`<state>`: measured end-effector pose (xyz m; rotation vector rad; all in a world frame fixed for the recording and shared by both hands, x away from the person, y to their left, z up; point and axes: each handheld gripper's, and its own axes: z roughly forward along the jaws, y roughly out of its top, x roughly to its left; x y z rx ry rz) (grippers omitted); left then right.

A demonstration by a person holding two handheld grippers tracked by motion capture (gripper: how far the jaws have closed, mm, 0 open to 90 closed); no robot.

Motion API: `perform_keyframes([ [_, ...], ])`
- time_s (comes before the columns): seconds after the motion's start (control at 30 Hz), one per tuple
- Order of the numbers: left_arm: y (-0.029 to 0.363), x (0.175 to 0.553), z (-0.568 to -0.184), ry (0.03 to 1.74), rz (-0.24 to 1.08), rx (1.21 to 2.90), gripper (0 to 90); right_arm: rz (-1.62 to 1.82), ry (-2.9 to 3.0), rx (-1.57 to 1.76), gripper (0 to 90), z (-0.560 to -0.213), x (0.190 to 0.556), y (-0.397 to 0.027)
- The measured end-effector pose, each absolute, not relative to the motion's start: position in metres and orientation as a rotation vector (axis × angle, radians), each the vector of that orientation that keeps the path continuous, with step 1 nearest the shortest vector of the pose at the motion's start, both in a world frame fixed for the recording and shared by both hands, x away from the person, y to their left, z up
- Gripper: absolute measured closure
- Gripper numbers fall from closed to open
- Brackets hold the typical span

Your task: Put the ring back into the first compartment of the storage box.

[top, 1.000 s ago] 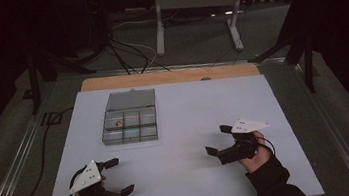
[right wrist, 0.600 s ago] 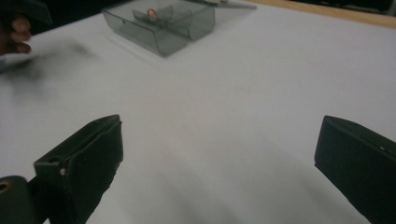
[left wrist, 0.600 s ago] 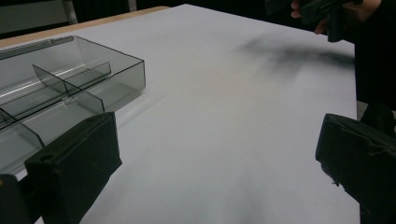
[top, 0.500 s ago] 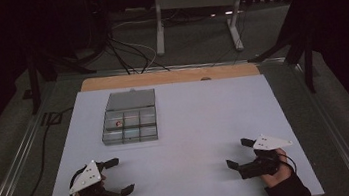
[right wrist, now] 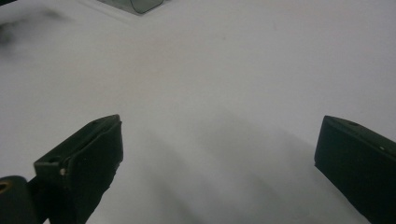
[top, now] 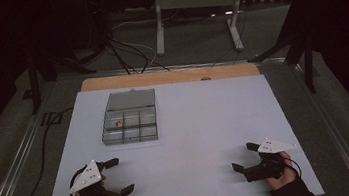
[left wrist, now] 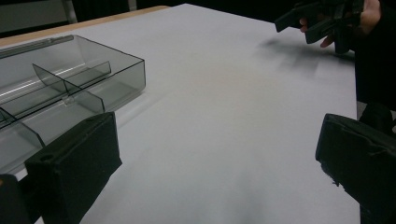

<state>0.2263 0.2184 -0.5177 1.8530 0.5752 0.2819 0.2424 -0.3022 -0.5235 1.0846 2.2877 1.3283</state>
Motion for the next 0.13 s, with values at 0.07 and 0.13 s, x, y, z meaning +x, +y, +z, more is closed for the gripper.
perform_keyframes([
  [0.07, 0.2185, 0.2261, -0.5175, 0.575, 0.282, 1.848, 0.5, 1.331, 2.289, 1.084, 0.8, -0.5235, 0.2425, -0.3020],
  [0.13, 0.2184, 0.2262, -0.5176, 0.575, 0.283, 1.850, 0.5, 1.331, 2.286, 1.083, 0.8, -0.5229, 0.2421, -0.3014],
])
